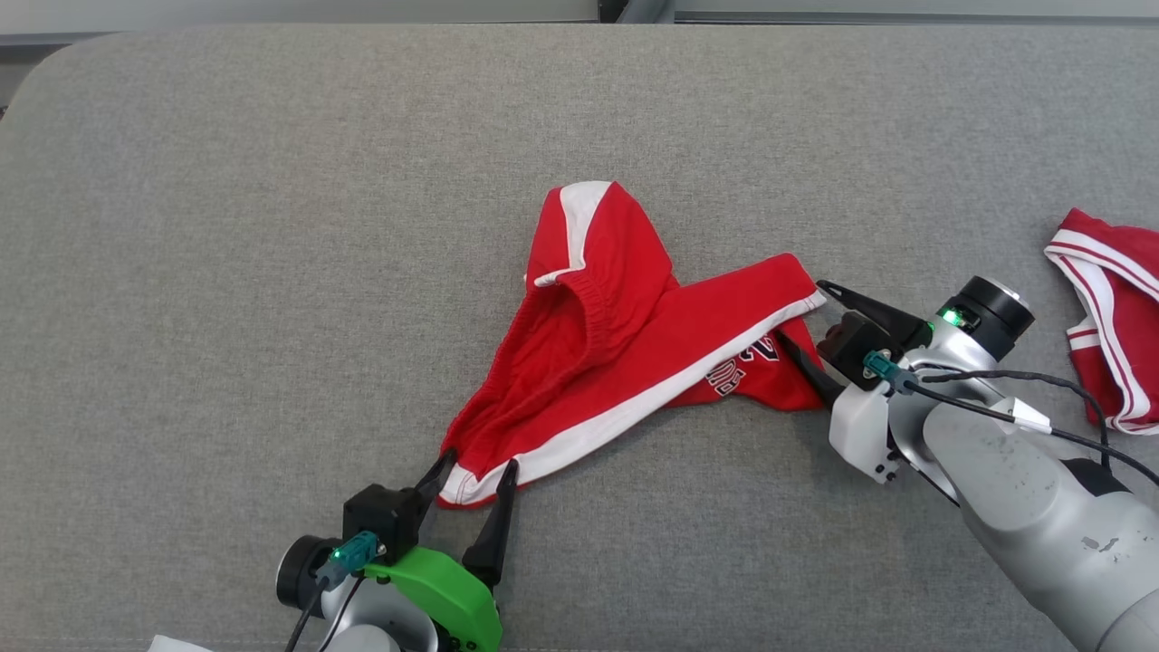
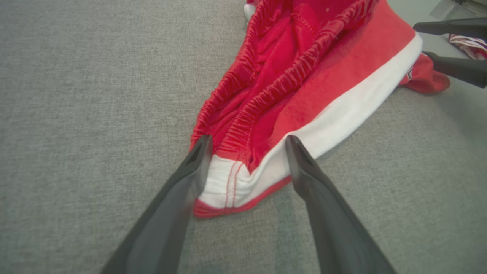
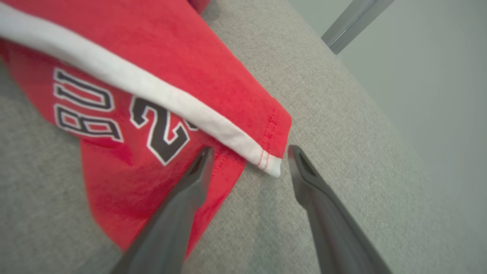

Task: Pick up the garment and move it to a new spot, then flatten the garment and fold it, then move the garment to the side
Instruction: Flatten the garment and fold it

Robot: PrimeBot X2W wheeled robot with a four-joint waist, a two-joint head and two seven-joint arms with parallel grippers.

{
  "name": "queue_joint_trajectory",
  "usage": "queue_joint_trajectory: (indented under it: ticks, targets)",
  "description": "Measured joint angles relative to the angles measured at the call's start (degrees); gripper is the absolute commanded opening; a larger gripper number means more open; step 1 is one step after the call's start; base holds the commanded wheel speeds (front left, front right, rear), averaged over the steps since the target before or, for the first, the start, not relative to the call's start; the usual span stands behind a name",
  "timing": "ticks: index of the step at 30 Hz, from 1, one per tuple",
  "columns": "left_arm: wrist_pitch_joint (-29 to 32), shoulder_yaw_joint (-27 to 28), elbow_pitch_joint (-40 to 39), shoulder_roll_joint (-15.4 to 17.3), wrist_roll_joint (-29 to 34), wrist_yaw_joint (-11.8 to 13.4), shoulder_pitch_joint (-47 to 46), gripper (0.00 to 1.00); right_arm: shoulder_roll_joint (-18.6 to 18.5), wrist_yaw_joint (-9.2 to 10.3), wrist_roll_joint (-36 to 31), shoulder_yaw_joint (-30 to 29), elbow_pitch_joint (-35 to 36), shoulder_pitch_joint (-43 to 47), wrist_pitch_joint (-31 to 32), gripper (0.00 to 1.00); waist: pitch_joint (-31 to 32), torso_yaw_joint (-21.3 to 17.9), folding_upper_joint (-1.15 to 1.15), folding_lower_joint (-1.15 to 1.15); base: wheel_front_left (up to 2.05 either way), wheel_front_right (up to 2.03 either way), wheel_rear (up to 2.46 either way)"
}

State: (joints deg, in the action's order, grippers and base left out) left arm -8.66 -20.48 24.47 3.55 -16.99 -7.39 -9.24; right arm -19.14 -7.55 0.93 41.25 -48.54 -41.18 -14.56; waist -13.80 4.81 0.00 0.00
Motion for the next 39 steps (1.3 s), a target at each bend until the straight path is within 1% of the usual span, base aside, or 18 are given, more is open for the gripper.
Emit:
queue_joint_trajectory:
  ticks: [7, 8, 12, 14, 16, 19, 23, 24, 25, 26, 28, 31, 32, 33, 34, 35, 36, 39]
  targets:
    - [0.52, -0.21, -1.40, 0.05, -0.55, 0.03, 0.12, 1.00, -0.03, 0.01, 0.47, -0.27, -1.52, -1.42, -0.42, 1.00, -0.56, 0.46, 0.00, 0.00, 0.00, 0.00, 0.00]
    - [0.56, -0.27, -1.59, 0.12, -0.62, 0.03, 0.19, 1.00, -0.02, 0.00, 0.49, -0.51, -1.56, -1.43, -0.43, 0.87, -0.62, 0.48, 0.00, 0.00, 0.00, 0.00, 0.00]
    - [1.56, -0.93, -2.29, 0.41, -0.97, 0.03, 0.65, 1.00, -0.19, 0.01, 0.51, -1.03, -1.46, -1.40, -0.43, 0.55, -0.75, 0.57, 0.00, 0.00, 0.00, 0.00, 0.00]
    - [2.02, -1.22, -2.96, 0.67, -1.12, 0.03, 1.09, 1.00, -0.24, 0.01, 0.51, -1.16, -1.43, -1.31, -0.43, 0.49, -0.75, 0.59, 0.00, 0.00, 0.00, 0.00, 0.00]
    - [2.54, -1.52, -3.78, 0.90, -1.22, 0.03, 1.69, 1.00, -0.34, 0.01, 0.52, -1.29, -1.30, -1.28, -0.43, 0.48, -0.80, 0.61, 0.00, 0.00, 0.00, 0.00, 0.00]
    - [3.66, -2.03, -5.35, 1.10, -1.48, 0.03, 2.14, 1.00, -0.64, 0.01, 0.78, -1.42, -1.32, -1.11, -0.43, 0.37, -0.88, 0.82, 0.00, 0.00, 0.00, 0.00, 0.00]
    - [5.06, -2.43, -6.84, 1.71, -1.98, 0.03, 2.74, 1.00, -0.68, 0.01, 1.19, -1.37, -1.52, -1.06, -0.44, 0.31, -0.90, 1.04, 0.00, 0.00, 0.00, 0.00, 0.00]
    - [5.10, -2.43, -7.12, 1.89, -1.99, 0.04, 2.74, 1.00, -0.68, 0.01, 1.37, -1.34, -1.55, -1.06, -0.44, 0.27, -0.91, 1.03, 0.00, 0.00, 0.00, 0.00, 0.00]
    - [5.31, -2.43, -7.34, 2.02, -2.05, 0.09, 2.74, 1.00, -0.68, 0.01, 1.48, -1.33, -1.65, -1.05, -0.44, 0.17, -0.91, 1.00, 0.00, 0.00, 0.00, 0.00, 0.00]
    - [5.65, -2.46, -7.47, 2.10, -2.14, 0.09, 2.77, 1.00, -0.67, 0.01, 1.60, -1.30, -1.78, -1.05, -0.44, 0.03, -0.92, 0.95, 0.00, 0.00, 0.00, 0.00, 0.00]
    - [6.26, -2.46, -7.65, 2.12, -3.04, 0.09, 2.98, 1.00, -0.64, 0.01, 1.97, -1.19, -2.12, -1.05, -0.45, 0.00, -0.95, 0.83, 0.00, 0.00, 0.00, 0.00, 0.00]
    - [6.90, -2.82, -7.78, 2.47, -3.55, 0.09, 3.25, 1.00, -0.63, 0.00, 2.47, -1.01, -2.68, -1.05, -0.47, 0.00, -0.96, 0.66, 0.00, 0.00, 0.00, 0.00, 0.00]
    - [7.10, -2.77, -7.81, 2.46, -4.14, 0.09, 3.28, 0.84, -0.62, 0.00, 2.72, -1.02, -2.97, -1.05, -0.48, 0.00, -0.98, 0.63, 0.00, 0.00, 0.00, 0.00, 0.00]
    - [7.53, -2.81, -7.81, 2.47, -4.64, 0.09, 3.31, 0.55, -0.62, 0.00, 2.93, -1.01, -3.04, -1.05, -0.48, 0.00, -0.96, 0.59, 0.00, 0.00, 0.00, 0.00, 0.00]
    - [7.58, -2.80, -7.81, 2.47, -5.14, 0.09, 3.32, 0.37, -0.58, 0.00, 3.15, -1.11, -3.00, -1.05, -0.48, 0.00, -0.95, 0.52, 0.00, 0.00, 0.00, 0.00, 0.00]
    - [7.62, -2.78, -7.83, 2.52, -5.55, 0.09, 3.31, 0.08, -0.60, 0.00, 3.55, -1.13, -2.97, -1.05, -0.48, 0.00, -0.95, 0.44, 0.00, 0.00, 0.00, 0.00, 0.00]
    - [8.01, -2.99, -7.86, 2.80, -5.69, 0.09, 3.29, 0.00, -0.66, 0.00, 3.87, -1.09, -2.78, -1.02, -0.48, 0.00, -0.93, 0.34, 0.00, 0.00, 0.00, 0.00, 0.00]
    - [8.71, -2.35, -9.83, 2.67, -9.77, 0.09, 2.99, 0.00, -1.15, 0.00, 6.48, -2.11, 0.02, -0.41, -0.47, 0.00, -0.60, 0.10, 0.00, 0.00, 0.00, 0.00, 0.00]
